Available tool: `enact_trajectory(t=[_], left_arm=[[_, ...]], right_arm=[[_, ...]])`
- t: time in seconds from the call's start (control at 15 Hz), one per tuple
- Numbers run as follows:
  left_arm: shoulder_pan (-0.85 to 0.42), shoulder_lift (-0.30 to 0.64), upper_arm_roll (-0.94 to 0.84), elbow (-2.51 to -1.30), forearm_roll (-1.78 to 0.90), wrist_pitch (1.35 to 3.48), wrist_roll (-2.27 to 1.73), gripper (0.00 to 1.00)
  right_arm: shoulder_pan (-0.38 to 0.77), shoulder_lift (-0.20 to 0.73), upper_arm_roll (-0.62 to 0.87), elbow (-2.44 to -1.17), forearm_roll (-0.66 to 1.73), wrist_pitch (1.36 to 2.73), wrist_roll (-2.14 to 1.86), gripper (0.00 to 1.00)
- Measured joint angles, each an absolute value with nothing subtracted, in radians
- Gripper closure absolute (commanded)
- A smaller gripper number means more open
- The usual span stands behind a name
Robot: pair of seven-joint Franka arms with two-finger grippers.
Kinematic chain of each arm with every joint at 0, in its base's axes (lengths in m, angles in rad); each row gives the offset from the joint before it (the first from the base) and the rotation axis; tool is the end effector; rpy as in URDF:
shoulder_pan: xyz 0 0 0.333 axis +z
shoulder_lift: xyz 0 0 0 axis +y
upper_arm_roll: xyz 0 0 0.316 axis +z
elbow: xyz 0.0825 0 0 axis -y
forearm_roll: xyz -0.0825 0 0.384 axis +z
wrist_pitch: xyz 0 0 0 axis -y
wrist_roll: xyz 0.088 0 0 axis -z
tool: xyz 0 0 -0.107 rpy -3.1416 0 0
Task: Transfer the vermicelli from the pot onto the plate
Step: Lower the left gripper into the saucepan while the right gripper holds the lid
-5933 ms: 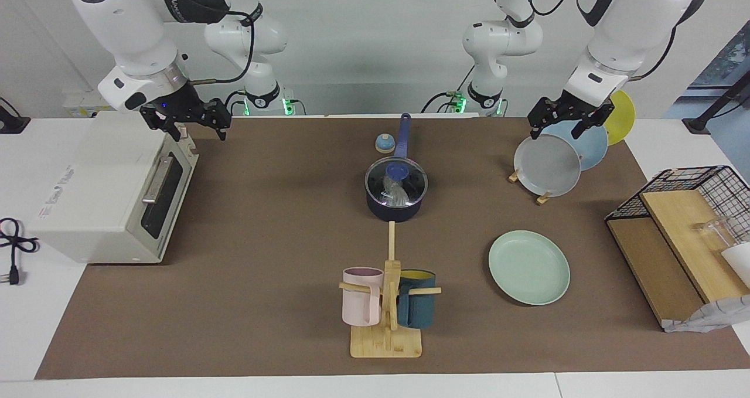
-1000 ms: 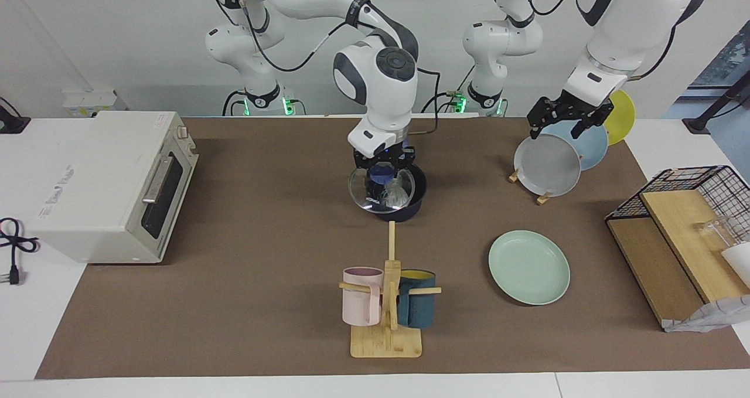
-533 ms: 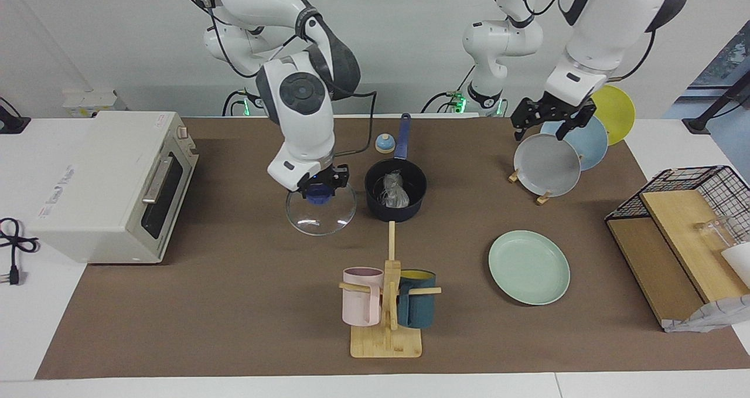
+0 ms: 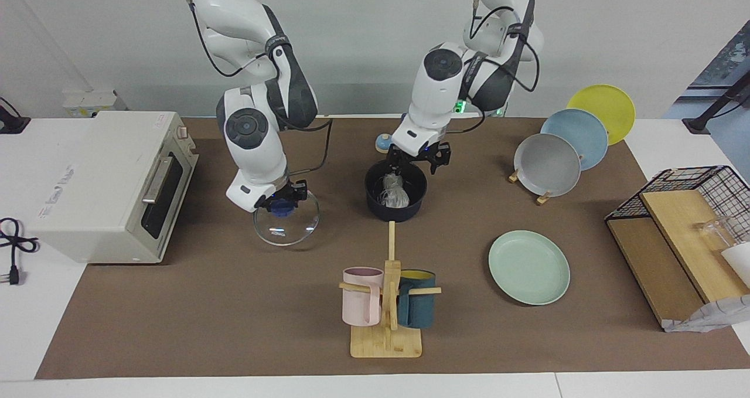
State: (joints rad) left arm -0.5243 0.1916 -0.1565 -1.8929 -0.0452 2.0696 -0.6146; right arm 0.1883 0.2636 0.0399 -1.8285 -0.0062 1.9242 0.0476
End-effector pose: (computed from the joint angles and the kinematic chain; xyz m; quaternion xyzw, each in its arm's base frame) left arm 0.4690 -0.3780 0.4038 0.9992 -0.0208 -0.0260 0.0237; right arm 0.5896 0.1352 0.3768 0.9923 0.0909 -0.0833 0.0091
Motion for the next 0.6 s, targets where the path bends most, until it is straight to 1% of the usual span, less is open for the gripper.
enact_trajectory(t=[0.2,0.4,0.53,0.6], left_arm=[[-0.531,0.245,-0.153,-1.893,-0.045,2.108,-0.613,0.00],[-0.551,0.274,-0.154,-1.895,-0.045,2.128,-0.613,0.00],[-0.562,0.291,-0.154,-1.895,-0.045,2.136,-0.613,0.00],[-0.565,0.298,-0.153,-1.895,-0.045,2.138,-0.613,0.00]], right_arm=[[0.153,0.232,0.039,-1.919,-0.006,1.996,-0.013,0.43],[0.151,0.207,0.040,-2.005,-0.006,2.097,-0.032,0.42],[0.151,0.198,0.041,-2.038,-0.008,2.121,-0.032,0.42],[0.151,0.193,0.041,-2.048,-0.016,2.126,-0.032,0.39]])
